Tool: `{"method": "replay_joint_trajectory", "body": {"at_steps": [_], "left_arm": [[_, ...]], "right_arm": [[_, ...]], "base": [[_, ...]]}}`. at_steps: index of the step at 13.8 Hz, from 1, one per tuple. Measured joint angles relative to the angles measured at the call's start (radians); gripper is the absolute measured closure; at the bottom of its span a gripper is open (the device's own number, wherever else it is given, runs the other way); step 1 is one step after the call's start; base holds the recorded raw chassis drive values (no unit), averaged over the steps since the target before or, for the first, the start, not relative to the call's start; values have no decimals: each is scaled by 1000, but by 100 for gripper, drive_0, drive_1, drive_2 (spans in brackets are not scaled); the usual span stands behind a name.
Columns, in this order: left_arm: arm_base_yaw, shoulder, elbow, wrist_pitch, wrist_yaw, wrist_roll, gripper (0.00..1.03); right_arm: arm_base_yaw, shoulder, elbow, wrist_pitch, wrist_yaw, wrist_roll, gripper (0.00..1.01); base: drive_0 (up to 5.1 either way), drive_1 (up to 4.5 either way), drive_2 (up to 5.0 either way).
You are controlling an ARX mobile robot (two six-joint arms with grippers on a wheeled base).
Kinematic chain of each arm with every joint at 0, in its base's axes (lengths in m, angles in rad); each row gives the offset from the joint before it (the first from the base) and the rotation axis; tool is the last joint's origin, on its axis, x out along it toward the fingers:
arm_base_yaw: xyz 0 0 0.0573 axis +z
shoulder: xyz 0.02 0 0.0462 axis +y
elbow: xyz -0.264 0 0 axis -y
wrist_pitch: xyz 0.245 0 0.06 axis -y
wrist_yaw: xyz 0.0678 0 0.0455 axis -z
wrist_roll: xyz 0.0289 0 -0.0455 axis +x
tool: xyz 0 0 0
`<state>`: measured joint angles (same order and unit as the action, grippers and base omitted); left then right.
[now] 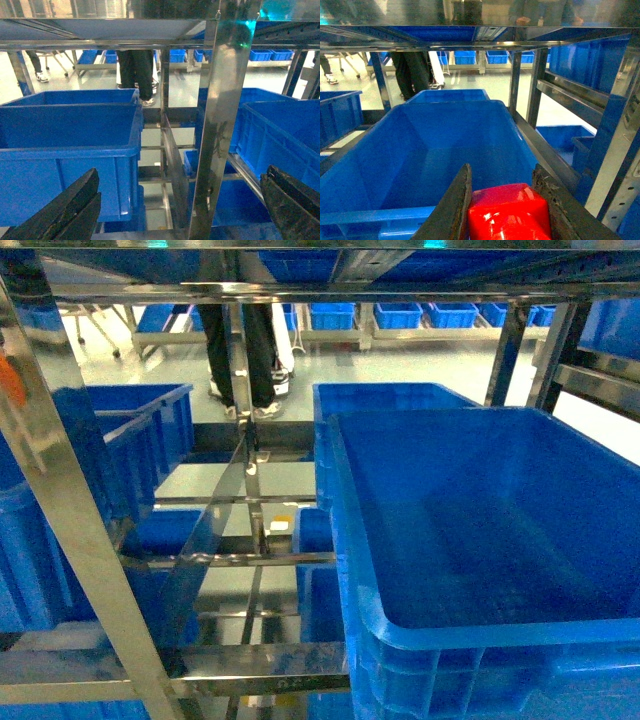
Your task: Pick red block from blue box to shelf
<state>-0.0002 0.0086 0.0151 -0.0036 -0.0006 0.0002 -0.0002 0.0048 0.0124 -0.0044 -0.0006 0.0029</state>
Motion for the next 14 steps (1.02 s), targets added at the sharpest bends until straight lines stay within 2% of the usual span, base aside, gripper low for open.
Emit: {"method": "replay_joint_trajectory", "body": {"at_steps": [12,13,14], "left_arm": [[0,0,0,0,0,0,5],[0,0,0,0,-1,0,5],[0,0,0,0,1,0,5]], "right_arm": [[0,0,0,-1,1,0,72],[61,61,31,-94,140,-43,72],[97,209,51,-40,230,-62,72]], "base": [[0,0,0],[0,0,0],[0,0,0]]}}
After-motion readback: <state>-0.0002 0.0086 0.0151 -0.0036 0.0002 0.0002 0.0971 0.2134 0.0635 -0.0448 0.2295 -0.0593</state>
